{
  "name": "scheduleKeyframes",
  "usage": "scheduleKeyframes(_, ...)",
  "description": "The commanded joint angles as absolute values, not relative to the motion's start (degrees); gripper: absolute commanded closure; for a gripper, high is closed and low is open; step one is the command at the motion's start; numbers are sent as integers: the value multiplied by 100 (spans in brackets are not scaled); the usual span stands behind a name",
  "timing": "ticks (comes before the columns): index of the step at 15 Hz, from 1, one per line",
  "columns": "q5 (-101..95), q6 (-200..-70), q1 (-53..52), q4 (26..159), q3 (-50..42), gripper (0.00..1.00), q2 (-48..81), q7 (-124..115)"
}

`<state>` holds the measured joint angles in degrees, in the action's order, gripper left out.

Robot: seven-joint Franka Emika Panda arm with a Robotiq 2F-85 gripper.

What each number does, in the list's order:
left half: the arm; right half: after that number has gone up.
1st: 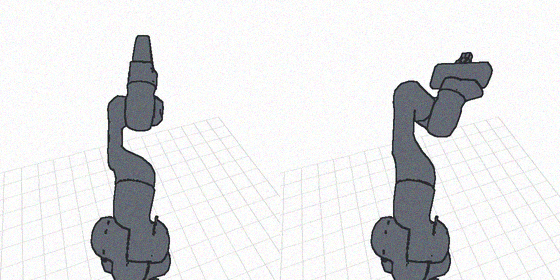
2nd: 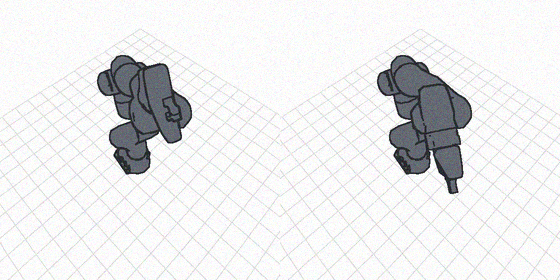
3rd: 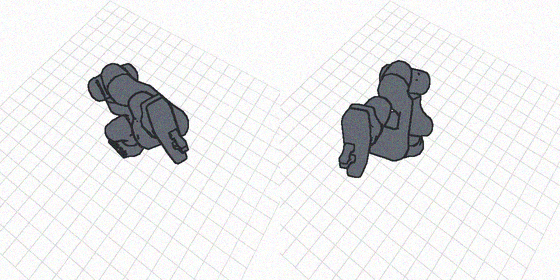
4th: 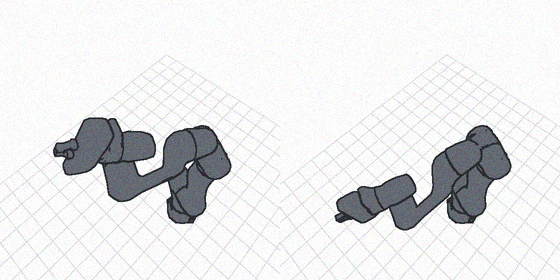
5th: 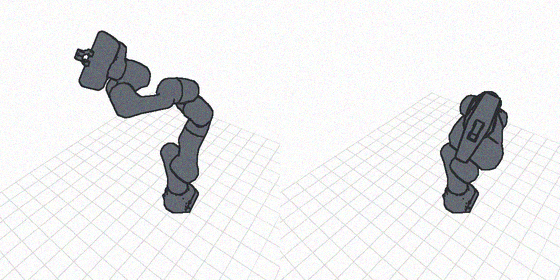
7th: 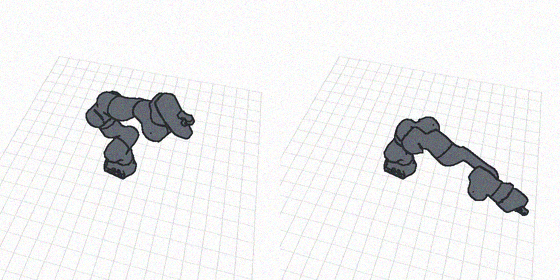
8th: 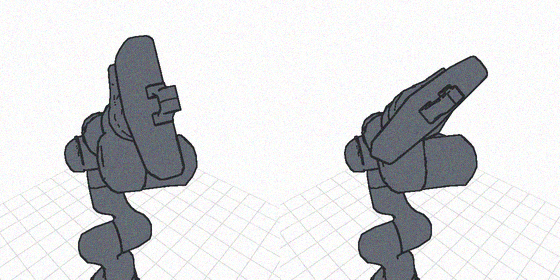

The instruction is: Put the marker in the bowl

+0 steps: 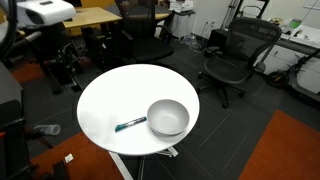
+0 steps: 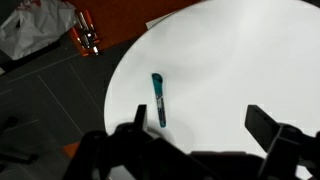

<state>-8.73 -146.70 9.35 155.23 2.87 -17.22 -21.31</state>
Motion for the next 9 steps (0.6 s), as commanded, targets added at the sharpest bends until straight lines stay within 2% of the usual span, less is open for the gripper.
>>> scheduleKeyframes(1, -1047, -15022, 1034, 15286, 156, 0, -1034, -2016)
scheduleKeyframes(9, -1082, -15129, 943, 14591, -327, 0, 137, -1639)
